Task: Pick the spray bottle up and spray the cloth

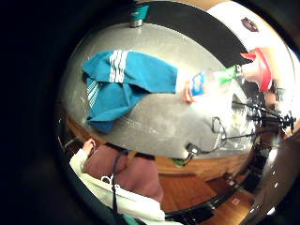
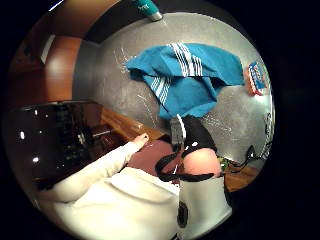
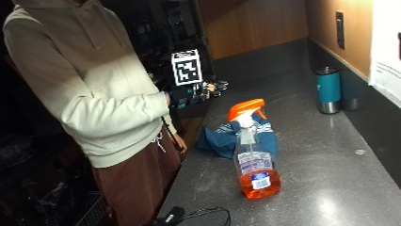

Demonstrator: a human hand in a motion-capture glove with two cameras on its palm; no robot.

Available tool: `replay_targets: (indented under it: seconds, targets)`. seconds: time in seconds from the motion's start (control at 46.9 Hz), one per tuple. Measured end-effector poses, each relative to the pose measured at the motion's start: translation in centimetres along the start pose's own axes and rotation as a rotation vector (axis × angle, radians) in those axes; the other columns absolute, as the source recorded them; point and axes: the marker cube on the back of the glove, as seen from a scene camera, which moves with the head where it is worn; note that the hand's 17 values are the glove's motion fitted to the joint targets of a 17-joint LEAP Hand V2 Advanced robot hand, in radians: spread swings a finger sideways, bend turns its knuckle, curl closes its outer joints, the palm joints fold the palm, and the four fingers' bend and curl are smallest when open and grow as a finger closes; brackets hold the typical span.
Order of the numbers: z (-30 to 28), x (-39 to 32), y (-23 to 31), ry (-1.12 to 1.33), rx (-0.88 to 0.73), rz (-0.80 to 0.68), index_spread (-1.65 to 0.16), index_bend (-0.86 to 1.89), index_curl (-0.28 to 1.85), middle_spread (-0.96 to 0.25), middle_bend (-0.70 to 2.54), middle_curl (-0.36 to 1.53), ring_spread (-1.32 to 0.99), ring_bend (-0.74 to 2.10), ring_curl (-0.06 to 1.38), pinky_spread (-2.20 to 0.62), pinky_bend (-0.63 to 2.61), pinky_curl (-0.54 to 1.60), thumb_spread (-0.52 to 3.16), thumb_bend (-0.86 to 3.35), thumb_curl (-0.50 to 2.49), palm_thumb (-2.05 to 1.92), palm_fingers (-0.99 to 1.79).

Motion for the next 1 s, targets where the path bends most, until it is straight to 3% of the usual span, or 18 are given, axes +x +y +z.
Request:
replay_targets:
  seconds: [0.149,0.32,0.682,1.001]
  targets:
    - [0.0,0.4,-0.2,-0.024,-0.002,-0.003,-0.27,0.28,0.15,0.0,0.17,0.07,0.07,0.18,0.04,0.15,0.37,0.14,0.7,0.31,0.17,0.58,0.09]
    - [0.1,0.9,-0.2,-0.006,-0.003,0.014,-0.33,0.26,0.2,0.0,0.17,0.12,0.09,0.21,0.08,0.19,0.37,0.19,0.89,0.25,0.22,0.62,0.07]
    - [-0.1,1.3,-0.1,-0.041,0.058,0.004,-0.36,0.19,0.27,0.0,0.16,0.17,0.11,0.23,0.14,0.21,0.39,0.26,1.01,0.12,0.3,0.68,0.06]
    - [-0.5,3.2,0.7,-0.12,0.26,0.029,-0.37,0.16,0.29,0.01,0.17,0.2,0.1,0.27,0.19,0.21,0.41,0.3,1.04,0.03,0.35,0.72,0.07]
